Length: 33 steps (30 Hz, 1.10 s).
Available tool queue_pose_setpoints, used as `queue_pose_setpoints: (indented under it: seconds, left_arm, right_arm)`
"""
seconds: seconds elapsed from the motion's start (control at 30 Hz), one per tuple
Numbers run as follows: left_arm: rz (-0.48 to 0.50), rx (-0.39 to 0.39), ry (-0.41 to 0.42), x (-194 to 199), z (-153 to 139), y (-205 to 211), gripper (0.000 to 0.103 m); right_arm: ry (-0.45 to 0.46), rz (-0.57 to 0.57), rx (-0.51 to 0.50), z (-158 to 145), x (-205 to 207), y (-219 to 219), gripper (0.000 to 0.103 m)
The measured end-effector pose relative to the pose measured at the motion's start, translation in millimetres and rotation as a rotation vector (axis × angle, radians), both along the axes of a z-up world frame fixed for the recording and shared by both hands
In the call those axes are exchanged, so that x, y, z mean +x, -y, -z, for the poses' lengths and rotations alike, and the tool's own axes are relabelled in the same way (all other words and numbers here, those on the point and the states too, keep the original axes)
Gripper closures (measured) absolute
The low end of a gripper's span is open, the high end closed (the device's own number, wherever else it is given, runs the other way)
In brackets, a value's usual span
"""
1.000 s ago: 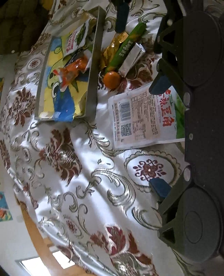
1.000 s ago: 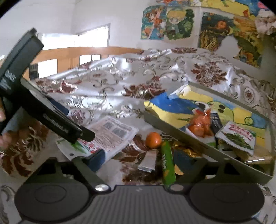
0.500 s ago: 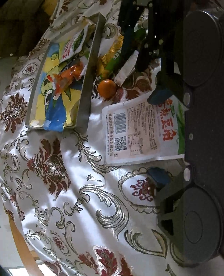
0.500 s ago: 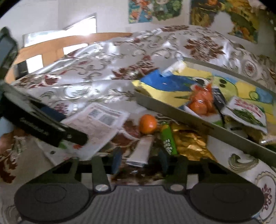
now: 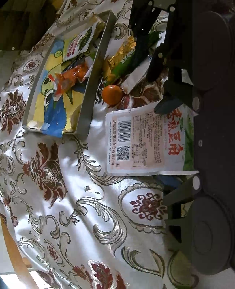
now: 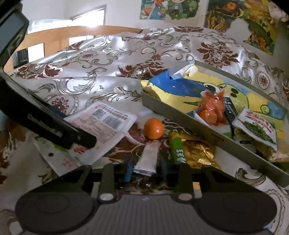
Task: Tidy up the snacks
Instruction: 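Close left tool on the white packet while right tool grasps the silver foil stick, then lift the white packet with left tool while right tool raises the silver foil stick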
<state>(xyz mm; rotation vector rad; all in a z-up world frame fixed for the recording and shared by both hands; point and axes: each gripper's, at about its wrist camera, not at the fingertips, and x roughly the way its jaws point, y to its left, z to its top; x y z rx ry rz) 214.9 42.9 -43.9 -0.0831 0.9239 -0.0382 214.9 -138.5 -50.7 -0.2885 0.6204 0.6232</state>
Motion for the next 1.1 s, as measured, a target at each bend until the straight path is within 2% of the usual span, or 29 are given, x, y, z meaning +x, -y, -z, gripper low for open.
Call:
queue_pose_setpoints:
  seconds: [0.07,0.17,0.23,0.33,0.43,0.47,0.5,0.6,0.7,0.8,0.87,0.97,1.1]
  left_arm:
    - [0.018,0.009,0.007,-3,0,1,0.033]
    - [0.04,0.005,0.018,-5,1,-2,0.033]
    - [0.037,-0.01,0.016,-4,2,-4,0.033]
    - [0.031,-0.016,0.02,-3,3,-4,0.035]
    - [0.022,-0.008,0.041,-6,0,-2,0.05]
    - [0.012,-0.013,0.045,-8,-2,-3,0.058]
    - [0.002,-0.025,0.047,-9,-3,-5,0.064]
    - [-0.012,-0.076,0.048,-15,-7,-12,0.073]
    - [0.023,-0.13,0.06,-21,-9,-13,0.076]
    - [0.04,-0.165,0.068,-22,-7,-10,0.076]
    - [0.034,-0.177,0.069,-22,-5,-9,0.076]
    - [0.011,-0.252,0.068,-21,-2,-14,0.076]
    - [0.013,-0.303,0.086,-29,-3,-20,0.083]
  right_arm:
    - [-0.035,0.004,0.023,-3,3,0,0.07]
    - [-0.025,0.02,0.019,0,3,1,0.069]
    - [-0.014,0.044,0.007,3,4,1,0.058]
    - [-0.02,0.054,0.014,5,7,3,0.056]
    - [-0.006,0.04,-0.016,5,4,1,0.06]
    - [0.004,0.037,-0.035,5,3,-1,0.064]
    - [0.009,0.032,-0.05,5,2,-2,0.069]
    - [-0.009,0.012,-0.086,-2,0,-6,0.072]
    - [-0.043,0.0,-0.087,-6,3,-4,0.072]
    - [-0.07,0.017,-0.045,-2,10,3,0.065]
    - [-0.081,0.024,-0.011,1,12,7,0.066]
    - [-0.077,0.029,-0.006,2,12,7,0.066]
    - [-0.098,0.022,0.005,-1,13,11,0.072]
